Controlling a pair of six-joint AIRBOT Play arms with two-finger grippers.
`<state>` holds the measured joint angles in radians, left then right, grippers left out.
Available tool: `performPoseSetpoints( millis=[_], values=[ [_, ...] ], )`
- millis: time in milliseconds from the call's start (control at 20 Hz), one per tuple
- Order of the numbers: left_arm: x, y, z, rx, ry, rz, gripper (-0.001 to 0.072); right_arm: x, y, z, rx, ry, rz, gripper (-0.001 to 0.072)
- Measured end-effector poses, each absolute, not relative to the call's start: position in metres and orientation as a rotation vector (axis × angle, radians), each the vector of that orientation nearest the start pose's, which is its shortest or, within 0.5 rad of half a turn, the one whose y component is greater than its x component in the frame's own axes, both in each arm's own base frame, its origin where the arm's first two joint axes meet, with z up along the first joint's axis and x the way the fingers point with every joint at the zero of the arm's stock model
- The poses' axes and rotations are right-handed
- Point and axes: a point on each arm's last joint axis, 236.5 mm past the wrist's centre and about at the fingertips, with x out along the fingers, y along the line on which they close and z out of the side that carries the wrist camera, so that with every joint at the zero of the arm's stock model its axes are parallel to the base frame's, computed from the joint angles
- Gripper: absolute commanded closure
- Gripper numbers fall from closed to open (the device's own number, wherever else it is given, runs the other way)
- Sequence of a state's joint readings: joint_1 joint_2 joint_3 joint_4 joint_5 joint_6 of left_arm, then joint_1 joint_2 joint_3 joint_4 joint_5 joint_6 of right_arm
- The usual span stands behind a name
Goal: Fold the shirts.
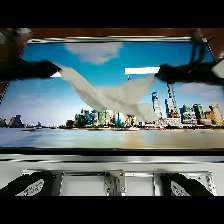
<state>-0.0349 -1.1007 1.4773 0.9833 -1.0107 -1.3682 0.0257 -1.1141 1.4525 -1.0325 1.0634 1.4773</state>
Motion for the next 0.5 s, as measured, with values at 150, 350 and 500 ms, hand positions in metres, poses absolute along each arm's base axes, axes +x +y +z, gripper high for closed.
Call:
performPoseSetpoints(
  millis=[150, 350, 500],
  values=[
    [0.393, -0.079, 0.378, -0.183, 0.316, -0.347, 0.0674, 0.396, 0.099, 0.363, 0.336, 0.343, 0.364, 0.0652],
    [0.329, -0.050, 0.485, -0.134, 0.039, -0.250, 0.0673, 0.340, 0.088, 0.469, 0.373, 0.062, 0.362, 0.0652],
    [0.285, -0.043, 0.533, -0.116, -0.119, -0.217, 0.0674, 0.307, 0.091, 0.511, 0.404, -0.045, 0.405, 0.0652]
  ],
)
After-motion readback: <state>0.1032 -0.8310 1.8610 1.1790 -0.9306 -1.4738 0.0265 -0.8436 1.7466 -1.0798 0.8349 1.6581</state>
